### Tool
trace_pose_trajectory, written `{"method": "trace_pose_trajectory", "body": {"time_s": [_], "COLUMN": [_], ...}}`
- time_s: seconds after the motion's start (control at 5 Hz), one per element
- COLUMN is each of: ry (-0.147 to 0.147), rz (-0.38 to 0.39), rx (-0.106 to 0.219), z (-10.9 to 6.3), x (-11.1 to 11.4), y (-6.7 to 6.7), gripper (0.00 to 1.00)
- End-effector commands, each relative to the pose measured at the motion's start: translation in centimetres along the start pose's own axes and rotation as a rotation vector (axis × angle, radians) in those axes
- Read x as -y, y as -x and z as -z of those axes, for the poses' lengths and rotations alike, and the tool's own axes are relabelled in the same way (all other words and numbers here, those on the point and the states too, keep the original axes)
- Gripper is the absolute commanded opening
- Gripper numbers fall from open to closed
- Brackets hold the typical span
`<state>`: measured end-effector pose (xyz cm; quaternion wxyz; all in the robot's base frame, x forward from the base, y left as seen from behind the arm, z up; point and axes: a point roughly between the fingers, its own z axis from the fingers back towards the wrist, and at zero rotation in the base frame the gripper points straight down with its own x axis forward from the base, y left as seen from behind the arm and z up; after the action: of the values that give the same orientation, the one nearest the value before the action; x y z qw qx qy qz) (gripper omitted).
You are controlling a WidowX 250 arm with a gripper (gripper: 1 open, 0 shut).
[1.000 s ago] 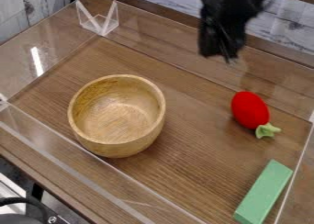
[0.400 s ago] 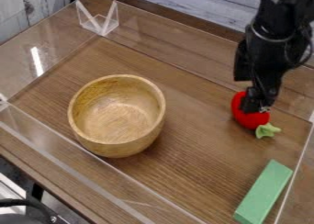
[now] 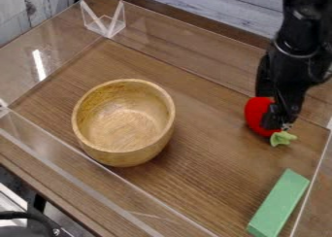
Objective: Move the red fruit to the left side of the table
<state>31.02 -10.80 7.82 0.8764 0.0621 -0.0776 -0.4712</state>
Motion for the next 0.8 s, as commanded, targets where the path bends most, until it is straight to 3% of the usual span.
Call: {"method": "trace_pose_trajectory", "body": {"time_s": [0.0, 0.2, 0.4, 0.6], "ry": [-0.015, 0.001, -0.012, -0.050], "rz": [0.045, 0.086, 0.106, 0.063], "rx": [0.052, 0.055, 0.056, 0.039], "z": [0.7, 2.6, 2.8, 0.3], "x": [-0.5, -0.3, -0.6, -1.8], "y": [-0.7, -0.4, 0.1, 1.6], "gripper": [1.00, 1.00, 0.00, 0.00]}}
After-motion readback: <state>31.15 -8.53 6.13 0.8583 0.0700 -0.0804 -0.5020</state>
